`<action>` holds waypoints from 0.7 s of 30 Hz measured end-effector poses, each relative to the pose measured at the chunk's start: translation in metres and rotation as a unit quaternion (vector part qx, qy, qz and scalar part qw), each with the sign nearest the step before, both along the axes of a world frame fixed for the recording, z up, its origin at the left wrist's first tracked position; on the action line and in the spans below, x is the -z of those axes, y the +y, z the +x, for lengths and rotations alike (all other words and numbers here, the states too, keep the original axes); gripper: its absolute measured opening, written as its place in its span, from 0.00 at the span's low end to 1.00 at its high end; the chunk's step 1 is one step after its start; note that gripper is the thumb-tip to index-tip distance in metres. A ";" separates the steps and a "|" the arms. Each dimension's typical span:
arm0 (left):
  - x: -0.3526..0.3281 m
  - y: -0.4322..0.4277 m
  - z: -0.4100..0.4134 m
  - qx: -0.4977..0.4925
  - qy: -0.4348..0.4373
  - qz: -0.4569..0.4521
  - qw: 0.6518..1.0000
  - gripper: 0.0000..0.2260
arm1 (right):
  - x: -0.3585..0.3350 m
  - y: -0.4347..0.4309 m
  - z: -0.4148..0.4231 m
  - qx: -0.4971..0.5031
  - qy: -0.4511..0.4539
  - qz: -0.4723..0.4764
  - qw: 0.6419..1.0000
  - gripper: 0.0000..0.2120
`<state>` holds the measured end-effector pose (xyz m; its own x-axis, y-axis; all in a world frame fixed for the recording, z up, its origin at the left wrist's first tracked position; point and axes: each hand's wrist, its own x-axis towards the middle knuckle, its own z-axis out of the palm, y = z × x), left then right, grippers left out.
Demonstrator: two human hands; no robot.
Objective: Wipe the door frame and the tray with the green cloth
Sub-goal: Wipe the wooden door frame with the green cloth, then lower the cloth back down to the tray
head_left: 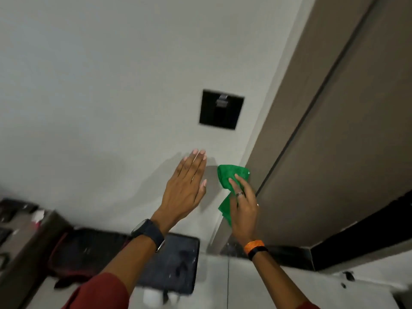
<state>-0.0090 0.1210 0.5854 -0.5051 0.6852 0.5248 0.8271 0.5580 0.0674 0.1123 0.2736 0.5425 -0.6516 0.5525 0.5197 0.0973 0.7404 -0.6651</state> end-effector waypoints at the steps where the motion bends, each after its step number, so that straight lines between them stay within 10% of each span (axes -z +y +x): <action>1: 0.029 -0.013 0.008 -0.009 -0.024 -0.020 0.999 0.27 | 0.019 -0.011 0.003 -0.014 -0.025 -0.029 0.999 0.23; 7: 0.220 -0.089 0.051 -0.063 -0.187 -0.151 0.969 0.27 | 0.165 -0.064 0.001 -0.037 -0.166 -0.195 0.966 0.16; 21: 0.629 -0.125 0.018 -0.098 -0.342 -0.257 0.898 0.34 | 0.596 -0.122 -0.037 -0.198 -0.407 0.037 0.891 0.26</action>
